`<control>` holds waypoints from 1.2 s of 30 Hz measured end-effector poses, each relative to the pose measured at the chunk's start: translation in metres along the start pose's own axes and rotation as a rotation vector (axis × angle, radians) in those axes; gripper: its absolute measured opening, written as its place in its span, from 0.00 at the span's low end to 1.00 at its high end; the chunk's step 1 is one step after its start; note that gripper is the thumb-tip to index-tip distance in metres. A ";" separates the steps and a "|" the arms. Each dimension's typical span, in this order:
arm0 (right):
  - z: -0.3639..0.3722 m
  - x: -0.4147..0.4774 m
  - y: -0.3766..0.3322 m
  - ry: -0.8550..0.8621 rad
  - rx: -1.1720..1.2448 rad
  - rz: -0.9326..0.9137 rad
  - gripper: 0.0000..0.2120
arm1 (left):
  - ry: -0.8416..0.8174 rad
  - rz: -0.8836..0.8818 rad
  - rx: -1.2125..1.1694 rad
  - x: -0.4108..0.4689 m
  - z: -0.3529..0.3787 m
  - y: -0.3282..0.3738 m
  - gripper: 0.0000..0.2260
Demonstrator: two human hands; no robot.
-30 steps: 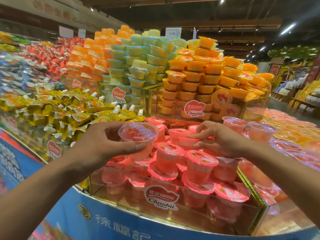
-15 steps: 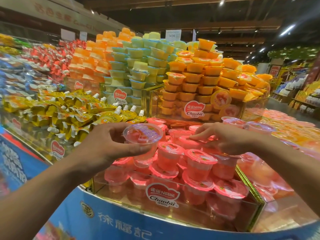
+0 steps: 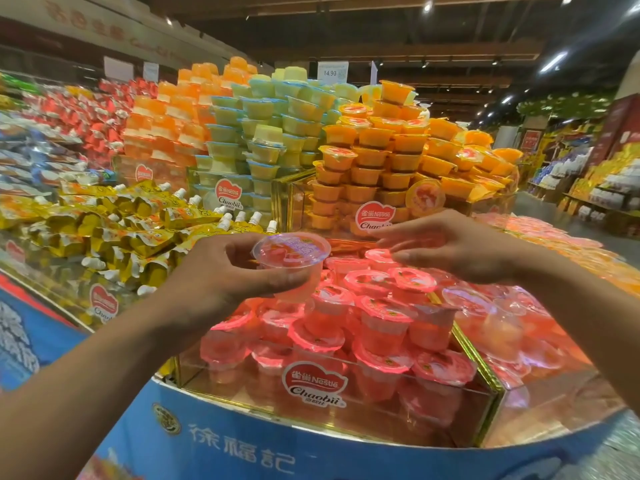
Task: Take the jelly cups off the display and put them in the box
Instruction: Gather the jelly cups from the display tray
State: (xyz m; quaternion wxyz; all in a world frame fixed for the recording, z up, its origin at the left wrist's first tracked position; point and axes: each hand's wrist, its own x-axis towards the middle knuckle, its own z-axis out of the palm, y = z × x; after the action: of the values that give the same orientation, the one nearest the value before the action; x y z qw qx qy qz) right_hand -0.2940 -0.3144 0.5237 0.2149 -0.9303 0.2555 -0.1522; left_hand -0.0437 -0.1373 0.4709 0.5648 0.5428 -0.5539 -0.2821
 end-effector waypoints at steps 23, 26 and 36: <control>-0.034 -0.002 -0.047 0.168 0.982 0.596 0.28 | -0.162 -0.028 0.109 0.086 0.068 0.065 0.28; -0.049 -0.015 -0.054 0.245 0.997 0.697 0.09 | -0.206 -0.119 0.210 0.089 0.072 0.077 0.38; -0.121 -0.073 0.004 0.527 0.990 0.972 0.15 | -0.246 -0.182 0.259 0.101 0.076 0.108 0.32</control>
State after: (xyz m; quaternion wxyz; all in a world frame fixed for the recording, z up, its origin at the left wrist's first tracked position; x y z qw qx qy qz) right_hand -0.4032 -0.3170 0.6136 0.5839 -0.4392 0.5831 -0.3553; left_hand -0.1224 -0.2260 0.5872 0.3904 0.6200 -0.5993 -0.3226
